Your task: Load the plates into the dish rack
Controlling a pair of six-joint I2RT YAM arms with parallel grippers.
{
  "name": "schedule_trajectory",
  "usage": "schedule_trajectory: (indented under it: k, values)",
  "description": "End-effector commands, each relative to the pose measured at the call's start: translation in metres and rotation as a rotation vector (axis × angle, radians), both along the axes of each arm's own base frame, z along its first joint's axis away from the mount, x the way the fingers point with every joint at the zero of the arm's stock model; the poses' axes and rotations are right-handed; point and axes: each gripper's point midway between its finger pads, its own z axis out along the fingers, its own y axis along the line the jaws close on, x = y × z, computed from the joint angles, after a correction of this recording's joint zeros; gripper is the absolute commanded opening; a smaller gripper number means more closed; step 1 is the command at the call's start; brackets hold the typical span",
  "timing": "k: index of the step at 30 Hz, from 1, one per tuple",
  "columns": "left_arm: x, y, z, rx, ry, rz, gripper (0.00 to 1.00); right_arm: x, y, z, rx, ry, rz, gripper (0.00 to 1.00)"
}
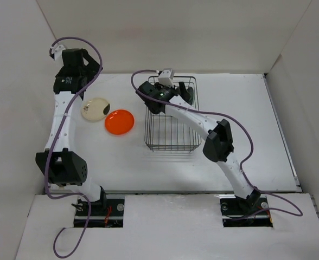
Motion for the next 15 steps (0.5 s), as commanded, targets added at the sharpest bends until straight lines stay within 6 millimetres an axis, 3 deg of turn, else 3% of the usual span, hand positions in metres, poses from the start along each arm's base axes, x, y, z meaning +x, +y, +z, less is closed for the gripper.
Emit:
schedule_trajectory:
  k: [1,3,5,6,7,8,9,10,11,13,15]
  values:
    - [-0.003,0.014,0.005,0.022,-0.013,0.060,1.00,-0.023,-0.011,0.086,0.118,-0.116,0.033,1.00]
    - [-0.002,0.015,-0.024,0.003,0.055,0.083,1.00,-0.028,0.000,0.092,0.170,-0.040,0.158,1.00]
    - [-0.004,0.013,-0.047,-0.058,0.103,0.092,1.00,-0.039,0.012,0.115,0.189,-0.024,0.369,1.00]
    - [-0.014,0.021,-0.077,-0.090,0.159,0.114,1.00,-0.046,0.023,0.118,0.251,-0.012,0.471,1.00]
    - [-0.019,0.025,-0.093,-0.128,0.175,0.122,1.00,-0.050,0.032,0.108,0.295,-0.020,0.540,1.00]
    - [-0.024,0.021,-0.108,-0.206,0.185,0.099,1.00,-0.068,0.025,0.146,0.345,-0.087,0.640,1.00]
    - [-0.036,0.025,-0.144,-0.251,0.228,0.115,1.00,-0.083,0.046,0.154,0.410,-0.083,0.816,1.00]
    - [-0.040,0.040,-0.157,-0.305,0.231,0.140,1.00,-0.096,0.039,0.174,0.445,-0.156,0.912,1.00]
    - [-0.051,0.049,-0.175,-0.315,0.269,0.171,1.00,-0.104,0.040,0.183,0.476,-0.180,0.972,1.00]
    - [-0.065,0.056,-0.202,-0.346,0.317,0.204,1.00,-0.113,0.040,0.193,0.514,-0.204,1.060,1.00]
    - [-0.072,0.062,-0.216,-0.346,0.343,0.242,1.00,-0.112,0.035,0.197,0.508,-0.214,1.063,1.00]
